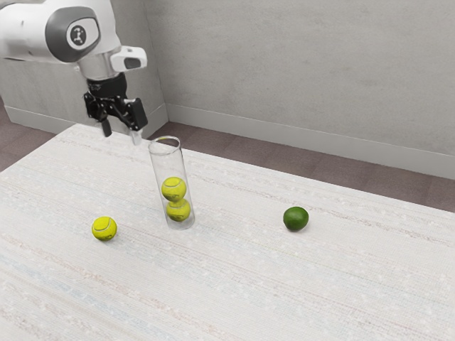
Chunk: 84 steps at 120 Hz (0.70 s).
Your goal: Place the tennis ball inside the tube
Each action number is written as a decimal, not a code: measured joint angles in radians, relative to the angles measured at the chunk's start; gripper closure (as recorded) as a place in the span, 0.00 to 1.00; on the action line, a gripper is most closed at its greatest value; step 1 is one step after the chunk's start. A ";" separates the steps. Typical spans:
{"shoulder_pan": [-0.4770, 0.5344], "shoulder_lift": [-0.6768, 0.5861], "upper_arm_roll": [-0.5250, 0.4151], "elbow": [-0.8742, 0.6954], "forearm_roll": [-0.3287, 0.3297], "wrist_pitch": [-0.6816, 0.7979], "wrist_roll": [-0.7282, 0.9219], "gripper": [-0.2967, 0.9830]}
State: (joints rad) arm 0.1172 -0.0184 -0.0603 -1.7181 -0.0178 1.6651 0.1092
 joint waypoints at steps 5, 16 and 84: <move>-0.008 -0.003 0.000 -0.004 0.000 0.005 0.004 0.23; -0.027 -0.020 0.003 -0.046 0.001 0.022 0.012 0.23; 0.133 0.048 0.069 -0.555 0.029 0.644 0.064 0.23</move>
State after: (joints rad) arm 0.2499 0.0297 0.0092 -2.2729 0.0114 2.3086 0.1729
